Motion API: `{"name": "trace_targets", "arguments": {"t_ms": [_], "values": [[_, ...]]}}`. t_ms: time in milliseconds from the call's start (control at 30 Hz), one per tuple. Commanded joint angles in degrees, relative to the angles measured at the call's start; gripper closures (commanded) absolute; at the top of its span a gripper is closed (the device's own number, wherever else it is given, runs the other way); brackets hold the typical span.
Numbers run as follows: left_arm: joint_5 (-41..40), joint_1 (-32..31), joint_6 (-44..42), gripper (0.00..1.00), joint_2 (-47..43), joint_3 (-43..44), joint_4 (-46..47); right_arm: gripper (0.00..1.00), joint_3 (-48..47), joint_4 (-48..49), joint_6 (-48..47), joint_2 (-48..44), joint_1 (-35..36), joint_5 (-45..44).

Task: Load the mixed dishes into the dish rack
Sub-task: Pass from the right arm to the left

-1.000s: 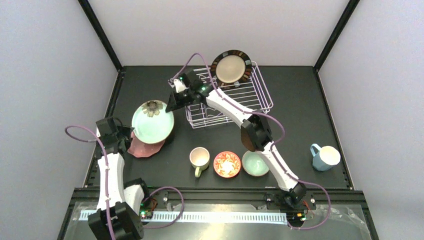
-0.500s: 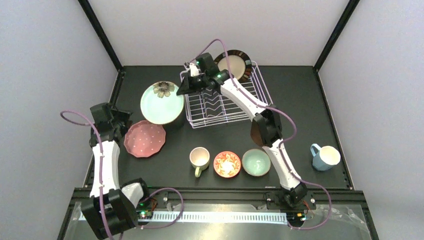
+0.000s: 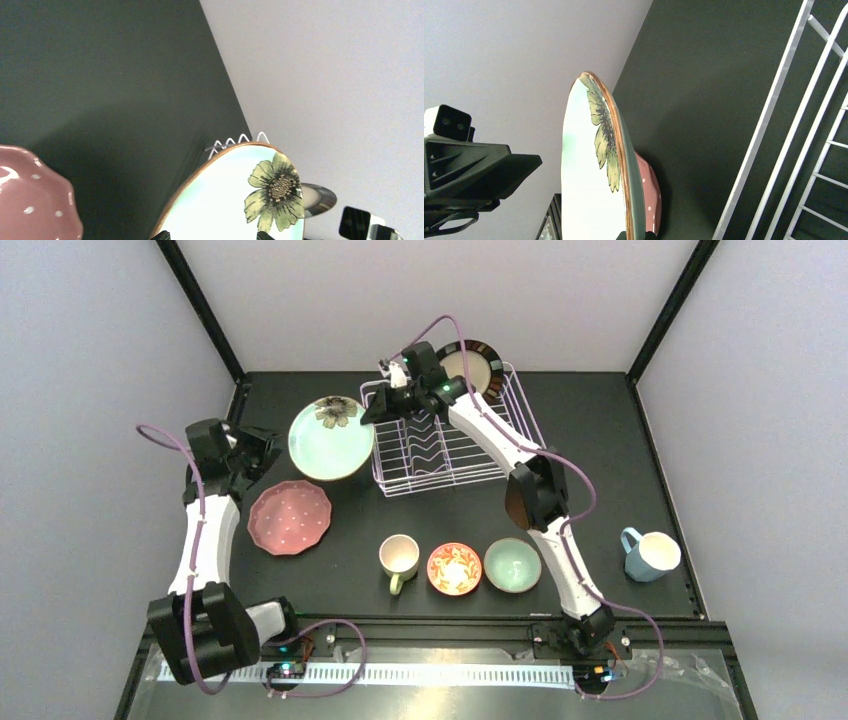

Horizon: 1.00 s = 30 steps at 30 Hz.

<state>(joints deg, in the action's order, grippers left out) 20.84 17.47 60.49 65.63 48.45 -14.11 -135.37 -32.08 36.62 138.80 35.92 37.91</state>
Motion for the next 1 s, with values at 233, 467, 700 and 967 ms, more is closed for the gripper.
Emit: {"name": "trace_targets", "arguments": {"t_ms": [233, 467, 700, 967], "values": [[7.3, -1.6, -6.0, 0.01, 4.3, 2.6, 4.5, 1.0, -3.7, 4.3, 4.1, -5.7, -1.4, 4.2], [6.8, -1.6, -9.3, 0.01, 4.7, 1.4, 3.1, 1.0, -3.7, 3.7, 4.0, -6.2, -2.0, 4.1], [8.2, -1.6, -10.1, 0.01, 6.0, 0.9, 4.9, 1.0, -4.3, 4.5, 5.4, -6.2, -2.1, 4.9], [9.4, -1.6, -10.3, 0.01, 7.5, -0.4, 7.0, 1.0, -5.7, 6.0, 7.7, -6.0, -2.1, 6.4]]}}
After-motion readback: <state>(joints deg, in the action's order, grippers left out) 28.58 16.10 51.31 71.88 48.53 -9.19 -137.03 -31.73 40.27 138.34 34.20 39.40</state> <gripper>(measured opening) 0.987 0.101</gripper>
